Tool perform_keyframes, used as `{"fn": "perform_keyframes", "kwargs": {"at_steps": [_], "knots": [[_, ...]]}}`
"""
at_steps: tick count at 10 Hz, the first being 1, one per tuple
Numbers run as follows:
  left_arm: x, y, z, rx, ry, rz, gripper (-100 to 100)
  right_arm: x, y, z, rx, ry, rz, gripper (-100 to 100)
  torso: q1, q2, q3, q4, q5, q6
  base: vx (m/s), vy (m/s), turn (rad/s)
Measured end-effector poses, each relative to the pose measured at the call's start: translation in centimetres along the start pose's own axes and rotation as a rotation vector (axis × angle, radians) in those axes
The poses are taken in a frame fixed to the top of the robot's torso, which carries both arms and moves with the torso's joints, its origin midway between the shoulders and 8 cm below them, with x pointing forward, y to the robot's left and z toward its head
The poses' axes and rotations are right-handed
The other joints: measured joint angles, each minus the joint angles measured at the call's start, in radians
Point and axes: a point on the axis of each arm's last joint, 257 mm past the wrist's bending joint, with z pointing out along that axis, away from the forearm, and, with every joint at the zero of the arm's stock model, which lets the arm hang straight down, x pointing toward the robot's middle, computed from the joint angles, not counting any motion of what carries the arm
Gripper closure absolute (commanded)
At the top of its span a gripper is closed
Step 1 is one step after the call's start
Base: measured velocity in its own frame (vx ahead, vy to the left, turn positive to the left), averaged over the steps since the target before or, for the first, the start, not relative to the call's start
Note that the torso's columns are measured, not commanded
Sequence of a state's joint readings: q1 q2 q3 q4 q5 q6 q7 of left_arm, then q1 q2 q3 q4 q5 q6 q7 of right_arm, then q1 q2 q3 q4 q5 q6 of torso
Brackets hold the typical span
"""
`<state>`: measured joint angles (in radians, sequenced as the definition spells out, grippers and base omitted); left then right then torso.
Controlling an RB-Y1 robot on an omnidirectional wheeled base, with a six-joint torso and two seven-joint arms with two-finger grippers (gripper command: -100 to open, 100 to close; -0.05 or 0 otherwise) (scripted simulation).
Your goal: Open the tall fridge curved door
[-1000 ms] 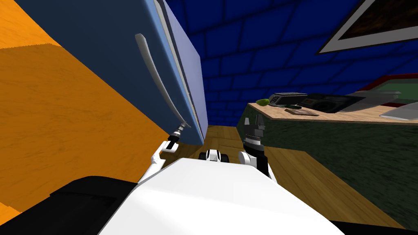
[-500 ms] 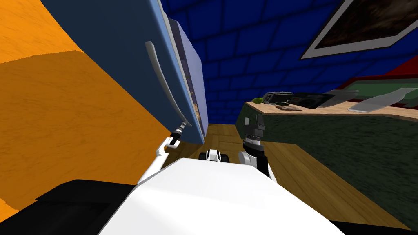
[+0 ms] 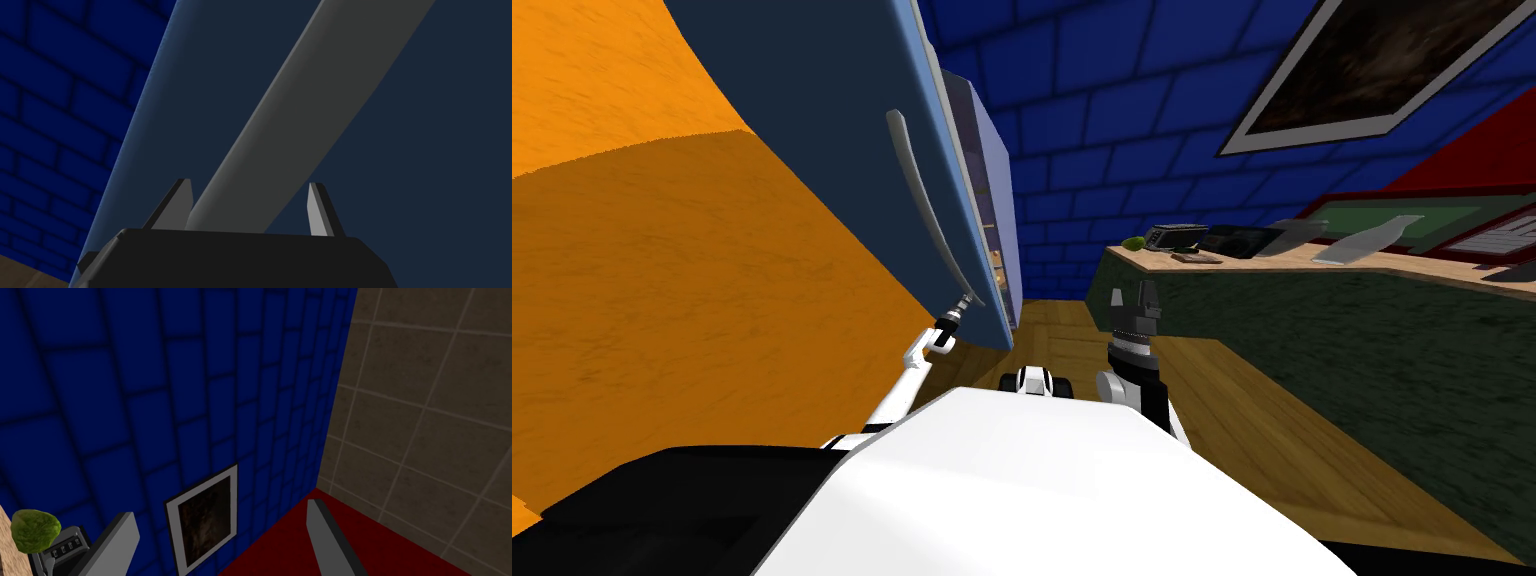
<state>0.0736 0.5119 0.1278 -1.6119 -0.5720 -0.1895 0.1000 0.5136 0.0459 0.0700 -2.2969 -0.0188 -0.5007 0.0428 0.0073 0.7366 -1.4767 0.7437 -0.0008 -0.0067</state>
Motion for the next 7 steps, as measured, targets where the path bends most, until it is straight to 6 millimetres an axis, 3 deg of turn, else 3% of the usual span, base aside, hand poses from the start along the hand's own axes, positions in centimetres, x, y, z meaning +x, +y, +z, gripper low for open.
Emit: {"fn": "perform_keyframes", "kwargs": {"at_steps": [4, 7], "knots": [[-0.1, 0.3, 2.5, 0.034, 0.024, 0.008, 100, 0.0, 0.0, 0.0, 0.000, 0.000, 0.000, 0, 0.001, 0.003, 0.001, -0.001, 0.000, 0.002, -0.203, 0.075, -0.051], [0.3, 0.6, 3.9, 0.035, 0.040, -0.008, 100, 0.0, 0.0, 0.0, 0.000, 0.000, 0.000, 0, -0.003, -0.004, -0.003, -0.001, -0.001, 0.001, -0.124, 0.049, -0.028]]}}
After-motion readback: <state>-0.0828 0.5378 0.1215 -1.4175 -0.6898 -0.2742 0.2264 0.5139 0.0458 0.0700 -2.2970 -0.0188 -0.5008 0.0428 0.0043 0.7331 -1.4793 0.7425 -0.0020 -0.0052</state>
